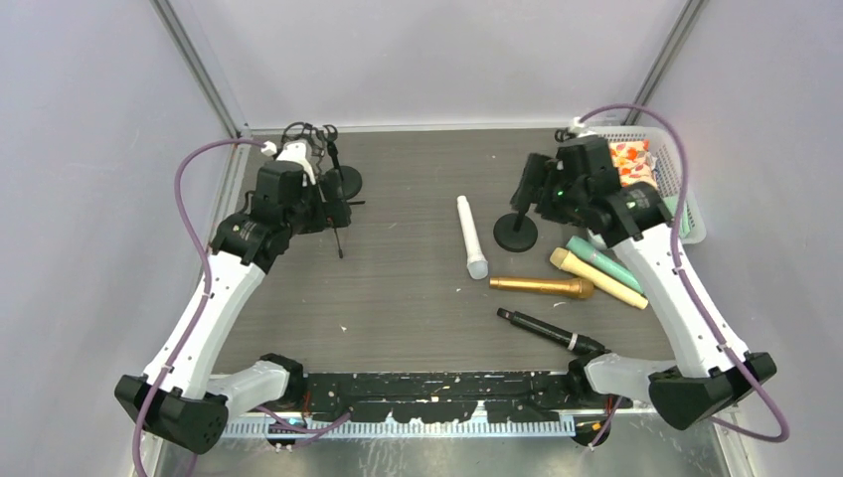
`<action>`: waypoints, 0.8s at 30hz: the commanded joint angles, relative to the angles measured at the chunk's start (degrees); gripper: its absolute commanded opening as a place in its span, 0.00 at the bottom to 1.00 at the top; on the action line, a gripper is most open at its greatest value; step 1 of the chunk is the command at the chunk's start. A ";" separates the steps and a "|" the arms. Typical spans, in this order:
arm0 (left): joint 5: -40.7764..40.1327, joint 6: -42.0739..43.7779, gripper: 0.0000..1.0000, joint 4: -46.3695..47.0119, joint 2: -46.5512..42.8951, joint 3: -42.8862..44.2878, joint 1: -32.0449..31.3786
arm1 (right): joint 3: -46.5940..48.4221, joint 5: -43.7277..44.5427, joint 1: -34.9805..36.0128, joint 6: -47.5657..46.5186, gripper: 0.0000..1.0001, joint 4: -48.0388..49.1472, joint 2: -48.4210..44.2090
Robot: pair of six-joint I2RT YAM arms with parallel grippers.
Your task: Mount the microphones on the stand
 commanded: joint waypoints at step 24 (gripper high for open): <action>2.59 -2.49 1.00 0.87 -3.26 -1.42 -0.36 | -6.22 2.55 13.49 -0.26 0.89 23.37 34.84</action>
